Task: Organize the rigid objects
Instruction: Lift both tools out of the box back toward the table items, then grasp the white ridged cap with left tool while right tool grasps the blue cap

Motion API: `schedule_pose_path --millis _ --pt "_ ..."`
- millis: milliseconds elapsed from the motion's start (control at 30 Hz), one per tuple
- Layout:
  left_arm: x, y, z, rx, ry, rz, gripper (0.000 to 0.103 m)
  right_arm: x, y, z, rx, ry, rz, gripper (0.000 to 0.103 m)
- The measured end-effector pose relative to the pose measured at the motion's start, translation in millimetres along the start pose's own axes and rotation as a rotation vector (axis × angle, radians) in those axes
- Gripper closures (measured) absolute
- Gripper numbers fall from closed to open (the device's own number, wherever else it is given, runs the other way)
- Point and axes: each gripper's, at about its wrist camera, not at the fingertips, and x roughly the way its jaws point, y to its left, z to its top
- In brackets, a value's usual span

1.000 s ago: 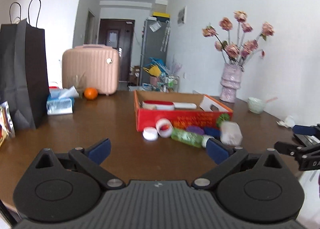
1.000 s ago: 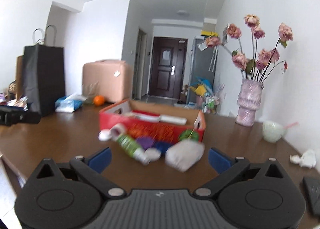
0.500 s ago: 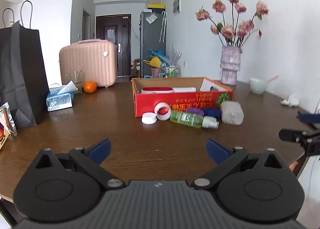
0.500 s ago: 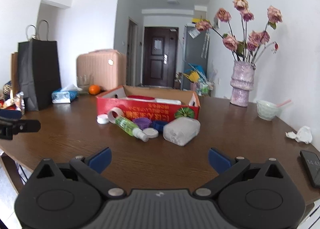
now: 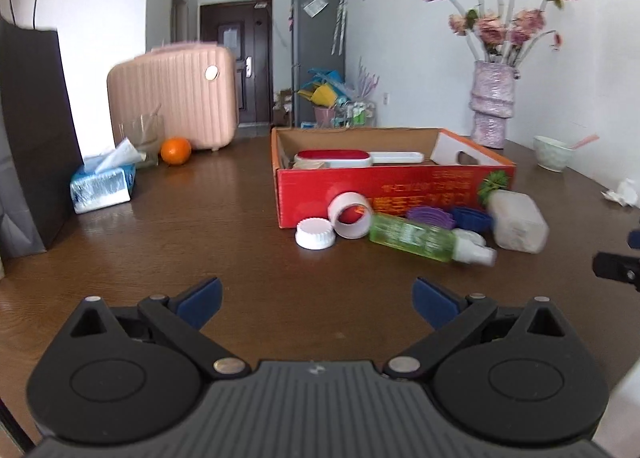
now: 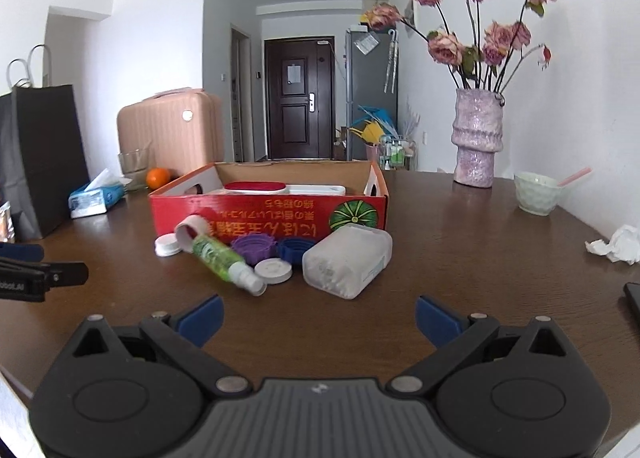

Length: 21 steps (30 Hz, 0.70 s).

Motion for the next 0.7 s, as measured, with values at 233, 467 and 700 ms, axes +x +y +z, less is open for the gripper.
schedule_pose_path --millis 233,467,700 --pt "63 10 21 -0.001 0.046 -0.014 0.0 58 -13 18 -0.012 0.044 -0.031 0.002" --pt "115 -5 33 0.138 0.054 0.047 0.009 124 -29 34 0.073 0.126 0.012 0.002" --pt "149 -1 43 0.082 0.136 -0.049 0.03 165 -30 38 0.117 0.16 0.002 0.01"
